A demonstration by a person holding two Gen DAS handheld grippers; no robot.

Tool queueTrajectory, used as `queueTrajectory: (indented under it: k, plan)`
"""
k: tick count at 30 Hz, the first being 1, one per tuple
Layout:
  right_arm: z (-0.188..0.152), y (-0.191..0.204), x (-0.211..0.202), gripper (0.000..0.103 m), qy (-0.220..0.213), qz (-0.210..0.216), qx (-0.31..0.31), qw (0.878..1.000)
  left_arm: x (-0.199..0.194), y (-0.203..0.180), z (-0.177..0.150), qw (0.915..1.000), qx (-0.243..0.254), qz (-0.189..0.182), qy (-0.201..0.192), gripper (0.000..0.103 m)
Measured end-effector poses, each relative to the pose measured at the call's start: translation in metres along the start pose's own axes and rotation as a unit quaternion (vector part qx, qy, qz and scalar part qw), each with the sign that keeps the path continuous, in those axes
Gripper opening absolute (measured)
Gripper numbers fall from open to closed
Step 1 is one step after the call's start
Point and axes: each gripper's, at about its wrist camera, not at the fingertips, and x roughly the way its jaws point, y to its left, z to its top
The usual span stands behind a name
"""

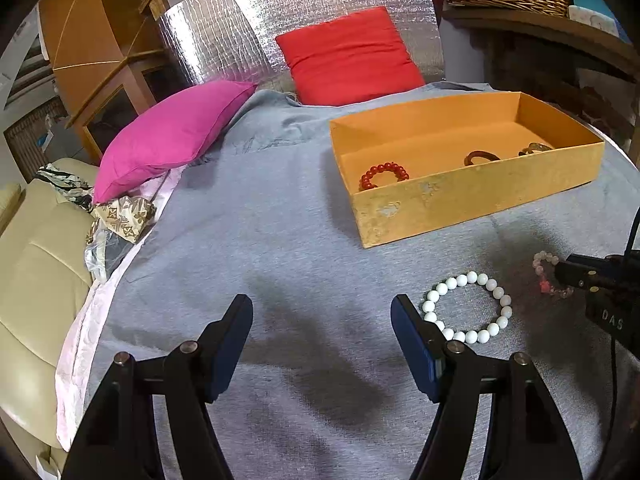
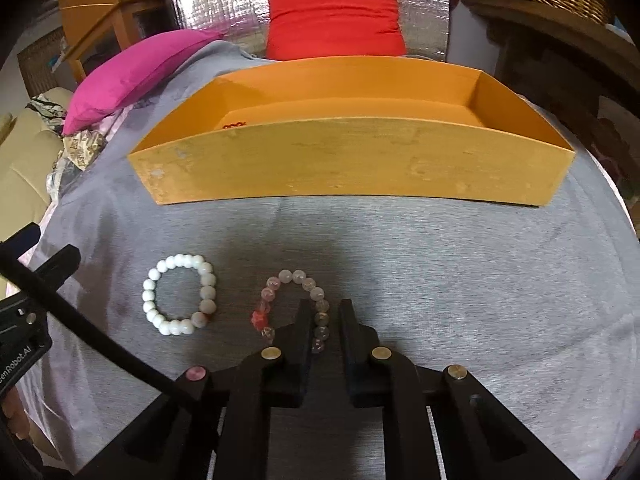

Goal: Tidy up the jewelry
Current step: 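Move the right tool over the pink crystal bracelet and grasp it, then grasp the white bead bracelet with the left tool while the right tool lifts the pink bracelet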

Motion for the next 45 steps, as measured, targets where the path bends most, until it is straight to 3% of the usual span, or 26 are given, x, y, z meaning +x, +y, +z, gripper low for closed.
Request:
queueTrajectory:
  k: [6,12,19,29,33,39,45]
  plan:
    - [-0.001,-0.015,-0.005,0.014,0.001,0.004,0.015,1.0,0.001,-0.005,0.001,1.0,0.004,-0.002,0.0,0.072]
    - [0.001,-0.024,-0.016,0.017,-0.007,0.041,0.033,0.999,0.002,-0.005,0.001,1.0,0.008,-0.003,0.003,0.072]
    - [0.001,-0.019,-0.019,0.017,-0.006,0.058,0.015,0.998,0.008,-0.004,-0.001,0.9997,0.014,-0.012,0.018,0.072]
    - [0.001,-0.009,-0.002,0.017,-0.001,0.028,-0.003,1.0,0.015,-0.004,-0.004,0.999,0.016,-0.023,0.035,0.072]
    - [-0.001,-0.008,-0.004,0.013,-0.007,0.014,-0.016,1.0,0.019,-0.006,-0.003,0.9986,0.014,-0.028,0.041,0.072]
    - [-0.002,-0.029,-0.008,0.012,-0.007,-0.006,0.001,1.0,0.024,-0.015,-0.003,0.9977,0.019,-0.041,0.05,0.072]
    - [-0.001,-0.055,-0.01,0.012,0.001,-0.03,0.025,0.999,0.029,-0.028,0.002,0.9944,0.007,-0.084,0.063,0.072]
